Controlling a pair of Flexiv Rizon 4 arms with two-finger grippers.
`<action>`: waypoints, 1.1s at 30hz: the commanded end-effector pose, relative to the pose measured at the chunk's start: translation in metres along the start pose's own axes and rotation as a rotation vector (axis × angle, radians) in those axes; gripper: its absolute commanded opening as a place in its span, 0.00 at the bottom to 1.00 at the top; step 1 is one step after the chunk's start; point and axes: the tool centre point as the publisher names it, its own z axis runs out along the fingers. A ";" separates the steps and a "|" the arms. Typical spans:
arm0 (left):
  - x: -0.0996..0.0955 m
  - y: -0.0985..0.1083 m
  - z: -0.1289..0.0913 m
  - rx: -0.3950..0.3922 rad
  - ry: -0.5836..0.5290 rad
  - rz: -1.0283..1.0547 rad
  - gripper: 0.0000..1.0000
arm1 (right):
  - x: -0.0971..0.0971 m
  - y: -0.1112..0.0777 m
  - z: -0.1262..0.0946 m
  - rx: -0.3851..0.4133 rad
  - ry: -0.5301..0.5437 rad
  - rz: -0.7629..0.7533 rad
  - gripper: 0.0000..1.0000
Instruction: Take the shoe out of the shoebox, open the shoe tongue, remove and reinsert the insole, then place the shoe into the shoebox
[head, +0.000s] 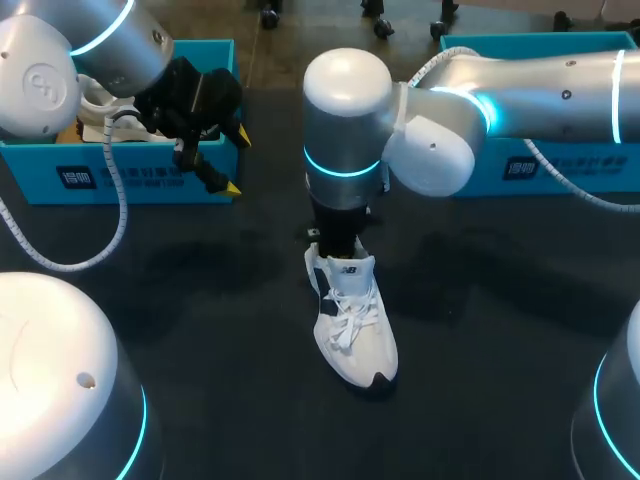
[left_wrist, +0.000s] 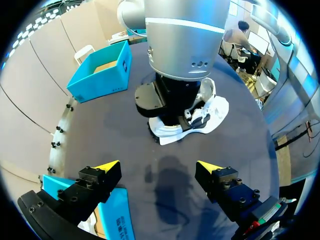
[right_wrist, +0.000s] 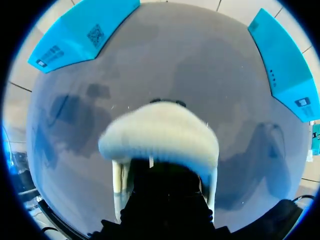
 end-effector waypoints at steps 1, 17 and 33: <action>0.000 0.000 0.000 -0.004 0.000 0.001 1.00 | -0.001 -0.014 -0.003 -0.002 -0.014 0.003 0.00; 0.000 0.000 0.000 -0.004 0.000 0.001 1.00 | -0.001 -0.027 -0.055 0.207 0.000 -0.030 0.00; 0.000 0.000 0.000 -0.004 0.000 0.001 1.00 | 0.002 -0.047 -0.053 0.243 -0.010 0.035 1.00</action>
